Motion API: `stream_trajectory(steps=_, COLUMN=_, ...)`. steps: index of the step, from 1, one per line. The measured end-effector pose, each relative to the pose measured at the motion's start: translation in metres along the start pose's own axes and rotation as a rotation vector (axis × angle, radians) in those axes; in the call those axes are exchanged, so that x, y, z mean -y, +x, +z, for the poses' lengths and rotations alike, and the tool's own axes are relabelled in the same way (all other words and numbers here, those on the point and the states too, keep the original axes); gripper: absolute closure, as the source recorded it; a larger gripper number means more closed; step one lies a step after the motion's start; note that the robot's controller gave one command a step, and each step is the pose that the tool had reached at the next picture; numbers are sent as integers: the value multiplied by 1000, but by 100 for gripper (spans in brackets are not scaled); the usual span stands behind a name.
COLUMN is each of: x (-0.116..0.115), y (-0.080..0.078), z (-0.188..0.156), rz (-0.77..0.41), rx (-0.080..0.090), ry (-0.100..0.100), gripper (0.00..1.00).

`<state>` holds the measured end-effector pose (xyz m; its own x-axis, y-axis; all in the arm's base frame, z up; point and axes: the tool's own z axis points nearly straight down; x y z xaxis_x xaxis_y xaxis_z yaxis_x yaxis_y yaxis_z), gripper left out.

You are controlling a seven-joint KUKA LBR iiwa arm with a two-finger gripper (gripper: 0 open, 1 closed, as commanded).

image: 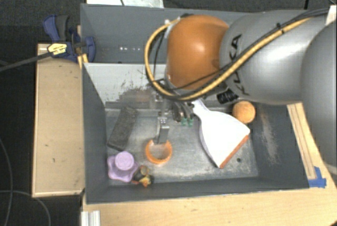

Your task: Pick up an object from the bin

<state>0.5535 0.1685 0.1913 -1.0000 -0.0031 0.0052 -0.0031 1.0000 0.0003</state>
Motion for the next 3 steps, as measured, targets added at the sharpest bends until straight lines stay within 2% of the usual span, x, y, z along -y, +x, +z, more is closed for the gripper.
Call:
stream_trajectory(steps=1, x=1, y=-2, z=-5, rz=4, rx=8, ry=-1, gripper=0)
stream_trajectory(steps=2, x=11, y=17, z=44, rz=-34, rx=14, ry=-2, gripper=0)
stream_trajectory(steps=3, x=8, y=17, z=103, rz=-48, rx=11, ry=-1, gripper=0)
